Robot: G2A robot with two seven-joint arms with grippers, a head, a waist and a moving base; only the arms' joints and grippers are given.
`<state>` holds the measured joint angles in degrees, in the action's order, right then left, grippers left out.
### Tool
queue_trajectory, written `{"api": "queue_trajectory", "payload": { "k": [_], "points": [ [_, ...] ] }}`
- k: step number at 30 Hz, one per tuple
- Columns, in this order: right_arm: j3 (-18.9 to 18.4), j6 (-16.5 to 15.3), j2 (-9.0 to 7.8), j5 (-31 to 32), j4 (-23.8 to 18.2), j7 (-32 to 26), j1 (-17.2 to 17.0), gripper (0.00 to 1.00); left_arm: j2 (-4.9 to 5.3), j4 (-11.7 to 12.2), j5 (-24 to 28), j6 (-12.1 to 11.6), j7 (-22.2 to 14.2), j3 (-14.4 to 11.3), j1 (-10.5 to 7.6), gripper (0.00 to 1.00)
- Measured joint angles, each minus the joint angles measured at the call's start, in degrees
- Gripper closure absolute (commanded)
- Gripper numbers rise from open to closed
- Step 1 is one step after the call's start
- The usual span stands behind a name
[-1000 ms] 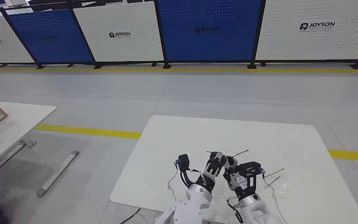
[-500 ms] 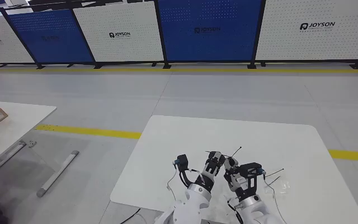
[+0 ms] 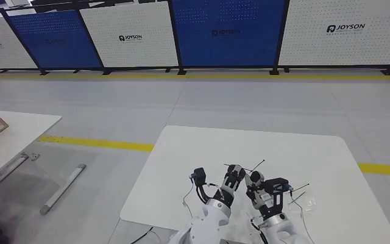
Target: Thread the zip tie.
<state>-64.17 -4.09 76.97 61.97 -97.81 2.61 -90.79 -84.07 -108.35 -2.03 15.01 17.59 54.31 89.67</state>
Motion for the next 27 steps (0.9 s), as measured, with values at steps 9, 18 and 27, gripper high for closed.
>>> {"api": "queue_trajectory", "payload": {
  "k": [9, 18, 27],
  "points": [
    [-0.1, 0.2, -0.07, 0.5, -1.6, 0.5, -0.5, 0.79, 0.01, 0.2, -0.8, 0.7, -0.3, -0.2, 0.05, 1.00],
    [-0.1, 0.6, -0.08, 0.7, -2.1, 0.3, -0.5, 0.82, 0.04, 0.1, -1.7, 0.8, -0.3, -0.5, 0.41, 1.00],
    [0.3, 1.0, -0.04, 1.2, -2.2, -0.4, -0.2, 0.83, -0.02, 0.3, -2.4, 1.1, 0.0, -0.7, 0.32, 1.00]
  ]
}}
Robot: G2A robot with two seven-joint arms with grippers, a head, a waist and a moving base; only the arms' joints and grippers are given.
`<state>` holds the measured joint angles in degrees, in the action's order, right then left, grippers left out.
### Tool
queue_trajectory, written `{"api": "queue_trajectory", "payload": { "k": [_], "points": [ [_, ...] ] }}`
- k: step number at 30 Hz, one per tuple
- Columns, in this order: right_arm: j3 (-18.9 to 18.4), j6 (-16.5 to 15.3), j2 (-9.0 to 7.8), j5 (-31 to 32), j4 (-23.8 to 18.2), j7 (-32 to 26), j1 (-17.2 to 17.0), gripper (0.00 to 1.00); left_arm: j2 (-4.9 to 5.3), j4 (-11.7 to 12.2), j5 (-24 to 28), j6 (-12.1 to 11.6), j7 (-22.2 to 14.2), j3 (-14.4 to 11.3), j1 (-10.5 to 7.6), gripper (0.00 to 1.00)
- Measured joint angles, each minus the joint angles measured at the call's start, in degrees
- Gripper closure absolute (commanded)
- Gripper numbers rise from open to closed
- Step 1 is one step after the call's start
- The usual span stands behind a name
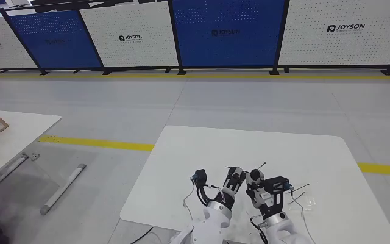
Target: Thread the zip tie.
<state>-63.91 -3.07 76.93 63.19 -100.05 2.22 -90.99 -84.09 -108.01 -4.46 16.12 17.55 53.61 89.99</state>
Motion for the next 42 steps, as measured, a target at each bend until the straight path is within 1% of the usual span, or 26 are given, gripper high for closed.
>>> {"api": "queue_trajectory", "payload": {
  "k": [1, 2, 3, 12, 19, 27, 30, 31, 33, 34, 36, 42],
  "points": [
    [0.0, 0.0, 0.00, 0.0, 0.0, 0.0, 0.0, 0.88, -0.02, 0.0, 0.0, 0.0, 0.0, 0.0, -0.04, 1.00],
    [0.0, 0.1, 0.01, 0.0, 0.0, 0.1, 0.0, 0.98, -0.03, 0.1, 0.0, 0.0, 0.0, -0.1, -0.06, 1.00],
    [0.0, 0.1, 0.01, 0.0, 0.0, 0.1, 0.0, 1.00, -0.04, 0.1, -0.1, 0.0, 0.0, -0.1, -0.07, 1.00],
    [-0.2, 0.0, 0.01, -0.6, 0.2, 0.4, -0.1, 1.00, -0.12, 0.1, 0.0, -0.4, 0.3, -0.1, 0.03, 1.00],
    [0.2, 0.0, 0.06, -0.5, 0.9, 0.1, 0.2, 1.00, 0.04, -0.6, -0.2, -3.2, -1.3, -0.4, 0.68, 1.00],
    [0.5, -0.1, 0.11, -0.2, 1.4, 0.1, 0.5, 1.00, 0.10, -1.1, -0.2, -4.6, -1.7, -0.5, 0.96, 1.00],
    [0.5, -0.2, 0.11, -0.4, 1.5, 0.2, 0.5, 1.00, 0.08, -1.0, -0.3, -4.3, -1.0, -0.4, 0.97, 1.00],
    [0.4, -0.3, 0.11, -0.8, 1.5, 0.4, 0.4, 0.90, 0.04, -0.8, -0.3, -3.9, -0.5, -0.3, 0.84, 1.00],
    [0.0, -0.4, 0.09, -1.4, 1.6, 0.6, 0.3, 0.73, -0.05, -0.3, -0.2, -3.4, 0.2, -0.2, 0.60, 1.00],
    [-0.2, -0.6, 0.05, -1.6, 1.6, 0.8, 0.1, 0.72, -0.11, 0.1, 0.1, -3.0, 0.4, -0.2, 0.39, 1.00],
    [-0.5, -0.9, -0.02, -1.7, 1.6, 0.9, -0.1, 0.67, -0.18, 0.5, 0.3, -2.6, 0.6, -0.1, 0.04, 1.00],
    [-0.6, -1.1, -0.11, -1.2, 1.3, 0.7, -0.5, 0.68, -0.32, 0.9, 0.5, -2.2, 0.9, -0.2, -0.42, 1.00]
  ]
}}
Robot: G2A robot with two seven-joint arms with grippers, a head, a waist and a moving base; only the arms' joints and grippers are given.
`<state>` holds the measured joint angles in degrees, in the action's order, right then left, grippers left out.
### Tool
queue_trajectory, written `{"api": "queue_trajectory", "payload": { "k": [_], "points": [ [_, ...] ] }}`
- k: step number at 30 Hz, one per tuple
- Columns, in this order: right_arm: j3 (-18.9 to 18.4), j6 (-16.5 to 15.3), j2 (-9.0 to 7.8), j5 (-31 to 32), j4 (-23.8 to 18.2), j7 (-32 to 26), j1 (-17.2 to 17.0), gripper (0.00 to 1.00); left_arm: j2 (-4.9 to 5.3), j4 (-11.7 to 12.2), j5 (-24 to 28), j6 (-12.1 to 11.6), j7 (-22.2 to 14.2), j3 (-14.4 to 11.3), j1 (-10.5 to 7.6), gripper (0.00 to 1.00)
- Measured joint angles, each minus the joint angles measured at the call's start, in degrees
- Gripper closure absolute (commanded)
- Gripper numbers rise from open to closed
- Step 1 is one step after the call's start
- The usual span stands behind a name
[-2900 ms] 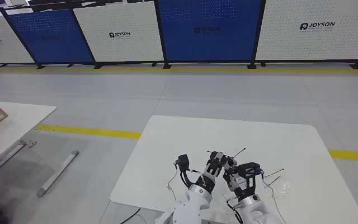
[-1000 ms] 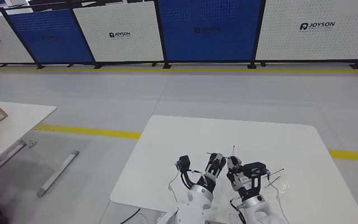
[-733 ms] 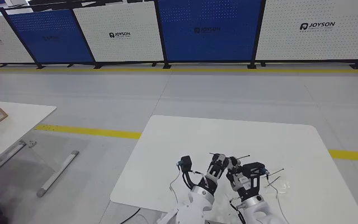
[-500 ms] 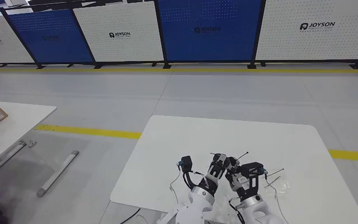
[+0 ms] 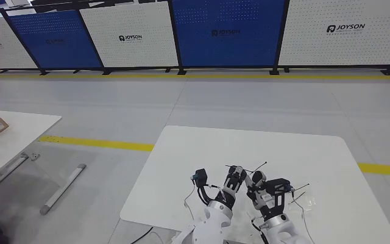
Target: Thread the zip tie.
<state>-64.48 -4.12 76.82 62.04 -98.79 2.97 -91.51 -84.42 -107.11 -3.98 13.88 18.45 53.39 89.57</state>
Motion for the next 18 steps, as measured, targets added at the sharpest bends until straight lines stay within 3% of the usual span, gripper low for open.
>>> {"api": "queue_trajectory", "payload": {
  "k": [12, 18],
  "points": [
    [-0.1, 0.5, -0.01, -0.1, -1.3, 0.4, -0.2, 0.76, 0.02, -0.4, -1.1, 0.1, -0.2, -0.3, 0.47, 1.00],
    [-0.2, 0.5, -0.05, 0.1, -1.7, 0.5, -0.5, 0.93, -0.02, -0.5, -1.4, 0.1, -0.1, -0.5, 0.49, 1.00]
  ]
}}
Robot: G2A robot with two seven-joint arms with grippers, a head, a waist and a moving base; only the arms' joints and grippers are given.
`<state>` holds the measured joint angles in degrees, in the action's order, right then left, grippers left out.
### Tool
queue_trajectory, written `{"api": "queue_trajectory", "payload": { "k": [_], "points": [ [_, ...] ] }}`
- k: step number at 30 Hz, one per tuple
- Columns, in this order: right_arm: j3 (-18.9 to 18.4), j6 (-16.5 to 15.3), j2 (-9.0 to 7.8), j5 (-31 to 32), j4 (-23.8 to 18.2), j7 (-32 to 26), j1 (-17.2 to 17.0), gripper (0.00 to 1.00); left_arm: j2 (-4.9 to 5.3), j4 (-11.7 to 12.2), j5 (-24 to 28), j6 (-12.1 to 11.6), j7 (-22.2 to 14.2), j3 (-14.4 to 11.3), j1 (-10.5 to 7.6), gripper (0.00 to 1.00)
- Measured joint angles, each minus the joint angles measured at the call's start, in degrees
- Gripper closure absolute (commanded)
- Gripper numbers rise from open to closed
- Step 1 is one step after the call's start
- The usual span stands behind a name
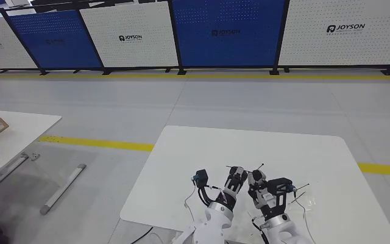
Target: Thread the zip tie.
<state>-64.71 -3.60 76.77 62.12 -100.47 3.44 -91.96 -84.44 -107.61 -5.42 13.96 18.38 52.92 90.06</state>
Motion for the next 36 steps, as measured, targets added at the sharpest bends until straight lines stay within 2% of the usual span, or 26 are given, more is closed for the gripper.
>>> {"api": "queue_trajectory", "payload": {
  "k": [6, 14, 22, 34, 35, 36],
  "points": [
    [0.0, 0.0, -0.02, 0.0, -0.1, 0.1, -0.1, 1.00, -0.04, 0.0, -0.3, 0.0, 0.2, -0.1, 0.08, 1.00],
    [-0.1, 0.0, -0.05, 0.1, -0.2, 0.3, -0.3, 1.00, -0.08, 0.0, -0.4, -0.2, 0.3, -0.2, 0.25, 1.00],
    [0.4, 0.4, -0.04, 1.4, 0.4, 0.0, -0.1, 1.00, -0.12, -0.4, -0.2, -1.8, 0.4, -0.2, 0.57, 1.00],
    [0.7, 0.6, 0.05, 1.1, 1.0, -0.2, 0.4, 1.00, -0.07, -0.8, 0.0, -2.4, 0.1, 0.2, 0.80, 1.00],
    [0.6, 0.5, 0.05, 0.8, 1.1, -0.2, 0.4, 0.96, -0.09, -0.6, 0.1, -2.3, 0.2, 0.3, 0.74, 1.00],
    [0.5, 0.4, 0.03, 0.6, 1.1, -0.2, 0.3, 0.74, -0.11, -0.5, 0.3, -2.2, 0.3, 0.3, 0.68, 1.00]
  ]
}}
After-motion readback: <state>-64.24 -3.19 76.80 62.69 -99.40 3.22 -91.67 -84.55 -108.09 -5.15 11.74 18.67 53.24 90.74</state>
